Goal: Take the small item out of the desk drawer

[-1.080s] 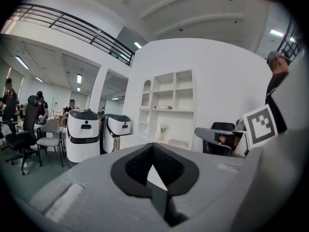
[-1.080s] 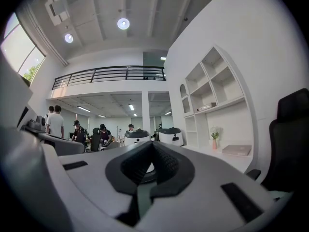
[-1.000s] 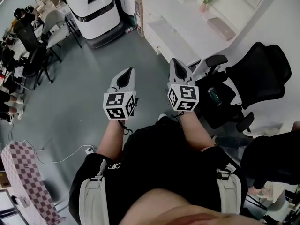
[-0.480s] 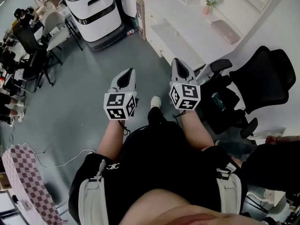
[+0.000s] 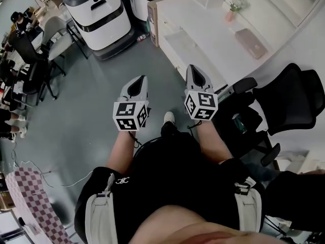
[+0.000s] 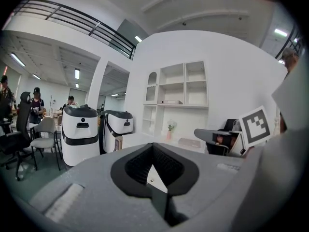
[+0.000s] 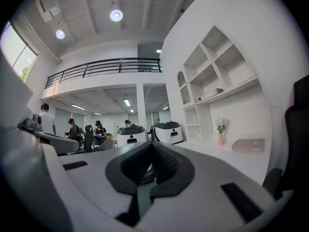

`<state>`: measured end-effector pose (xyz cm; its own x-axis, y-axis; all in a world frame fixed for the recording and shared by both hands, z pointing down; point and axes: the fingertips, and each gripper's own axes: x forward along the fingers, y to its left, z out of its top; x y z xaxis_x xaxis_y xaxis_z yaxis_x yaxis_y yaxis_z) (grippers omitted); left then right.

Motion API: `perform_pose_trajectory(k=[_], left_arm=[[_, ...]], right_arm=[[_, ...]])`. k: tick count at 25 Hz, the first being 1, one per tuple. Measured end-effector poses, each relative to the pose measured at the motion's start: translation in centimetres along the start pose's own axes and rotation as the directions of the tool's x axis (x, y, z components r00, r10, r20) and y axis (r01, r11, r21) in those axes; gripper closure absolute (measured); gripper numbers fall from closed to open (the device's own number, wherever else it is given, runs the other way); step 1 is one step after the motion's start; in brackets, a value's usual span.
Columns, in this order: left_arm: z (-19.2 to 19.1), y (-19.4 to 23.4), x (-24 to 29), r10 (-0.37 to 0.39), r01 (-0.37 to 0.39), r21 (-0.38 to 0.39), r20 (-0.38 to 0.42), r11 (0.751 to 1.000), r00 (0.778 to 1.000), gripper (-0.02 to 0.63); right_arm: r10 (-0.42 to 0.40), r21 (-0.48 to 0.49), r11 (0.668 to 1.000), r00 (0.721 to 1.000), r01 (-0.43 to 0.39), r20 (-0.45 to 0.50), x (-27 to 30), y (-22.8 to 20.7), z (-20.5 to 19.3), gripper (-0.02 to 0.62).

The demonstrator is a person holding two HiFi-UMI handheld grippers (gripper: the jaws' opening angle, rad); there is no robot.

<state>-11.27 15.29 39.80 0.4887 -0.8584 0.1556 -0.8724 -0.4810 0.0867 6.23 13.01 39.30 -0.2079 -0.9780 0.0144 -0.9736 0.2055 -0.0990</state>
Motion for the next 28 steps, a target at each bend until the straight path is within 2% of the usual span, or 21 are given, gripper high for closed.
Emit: perform_pose_trajectory(k=[7,14,23,28], left_arm=[[3.3,3.5,10.1,-0.007,0.007,0.004,-0.009,1.0,1.0,0.592],[5.7,4.1,19.8,-0.047,0.048,0.031,-0.029,0.998,0.998,0.592],[5.4,2.5,26.8,-0.11,0.114,0.039,-0.09,0.993,0.99,0.592],[5.4,-0.1,30.5,-0.169,0.176,0.06,-0.11,0.983,0.979,0.592]], right_arm=[[-0.019,0.016,1.0,1.0,0.019,-0.016,9.7,-4.4,1.0,0.598],[-0.039,0.033,0.999,0.999,0.04,-0.027,16.9,-9.3,1.5,0.598],[-0.087,0.06,0.994,0.993,0.092,-0.083,19.7,-14.1,-0.2,0.598],[-0.112,0.084,0.989,0.989,0.12,-0.099,19.4,-16.5,-1.3,0.598]])
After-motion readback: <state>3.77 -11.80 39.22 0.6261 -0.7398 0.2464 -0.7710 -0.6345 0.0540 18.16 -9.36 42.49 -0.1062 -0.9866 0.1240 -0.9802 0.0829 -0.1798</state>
